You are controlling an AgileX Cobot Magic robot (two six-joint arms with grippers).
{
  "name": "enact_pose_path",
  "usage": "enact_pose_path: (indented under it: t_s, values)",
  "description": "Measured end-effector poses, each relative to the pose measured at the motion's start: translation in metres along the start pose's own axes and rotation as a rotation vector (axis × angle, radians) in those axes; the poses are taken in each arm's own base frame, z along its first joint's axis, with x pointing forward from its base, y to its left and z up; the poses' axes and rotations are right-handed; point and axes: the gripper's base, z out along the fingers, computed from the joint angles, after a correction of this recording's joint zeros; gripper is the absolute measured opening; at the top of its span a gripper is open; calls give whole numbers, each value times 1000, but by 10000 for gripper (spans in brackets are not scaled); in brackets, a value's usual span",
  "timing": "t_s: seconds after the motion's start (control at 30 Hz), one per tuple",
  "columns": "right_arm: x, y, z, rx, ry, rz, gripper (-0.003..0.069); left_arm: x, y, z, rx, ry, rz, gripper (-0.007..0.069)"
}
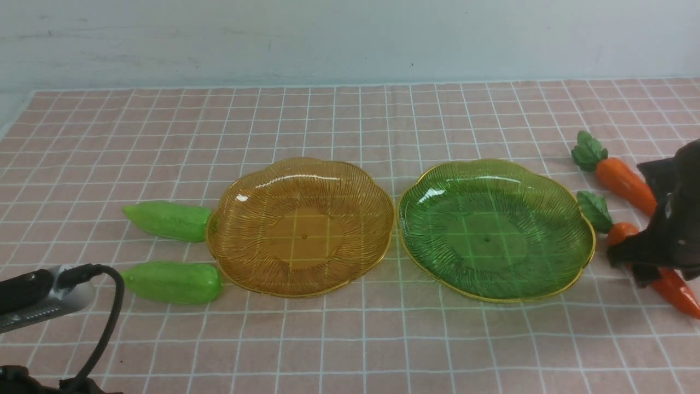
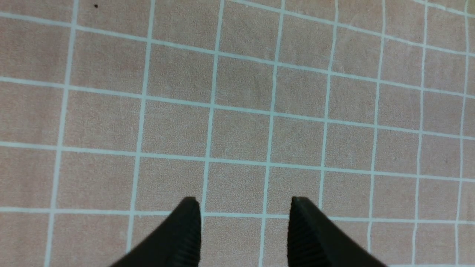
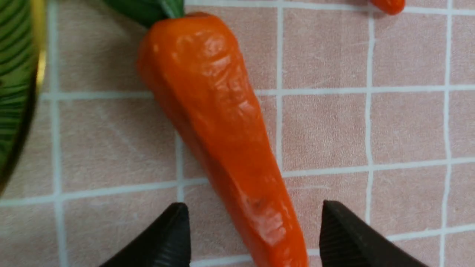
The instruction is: Put different types of vegetables on the plate.
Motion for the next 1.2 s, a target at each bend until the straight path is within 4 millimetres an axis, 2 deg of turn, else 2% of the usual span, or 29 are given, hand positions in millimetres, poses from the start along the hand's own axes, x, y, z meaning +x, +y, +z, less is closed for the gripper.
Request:
enact_pose_path:
  t_s: [0.13,0.2,0.23,0.3,0.33,0.37,0.4,0.5,0.53,0.57,0.6,0.63,0.7,0.77,0.87,0.97,1.07,1.2]
  values:
    - [0,4,14,-5,23,-21,424,0,0,0,0,-1,1,304]
    - [-1,4,14,-7,17,-43,353,0,0,0,0,-1,1,304]
    - [-2,4,13,-6,21,-50,295,0,0,0,0,-1,1,304]
    - [-3,3,12,-2,29,-54,248,0,0,0,0,-1,1,304]
    - [-9,0,3,11,36,-47,210,0,0,0,0,-1,1,304]
    - [-10,-1,0,13,40,-42,212,0,0,0,0,-1,1,304]
    - [-18,-5,-18,4,24,-13,214,0,0,0,0,-1,1,304]
    - [-32,-6,-47,-58,-30,34,214,0,0,0,0,-2,1,304]
    - [-32,-6,-49,-65,-32,33,214,0,0,0,0,-2,1,304]
    - [-40,0,-64,-140,-67,38,214,0,0,0,0,-2,1,304]
    - [-41,2,-66,-150,-71,42,214,0,0,0,0,-2,1,304]
    - [-45,14,-74,-230,-95,22,214,0,0,0,0,-3,1,304]
    - [-48,38,-76,-321,-127,-39,214,0,0,0,1,-4,1,304]
    - [-52,64,-70,-371,-161,-100,214,0,0,0,1,-5,1,304]
    - [-55,80,-57,-377,-175,-133,287,0,0,0,1,-5,-3,304]
    - [-59,80,-51,-364,-189,-136,425,-1,0,0,1,-6,-13,304]
    - [-71,69,-56,-332,-242,-130,549,-1,0,0,1,-6,-13,304]
    - [-89,43,-59,-266,-304,-97,617,-1,0,0,1,-6,-19,304]
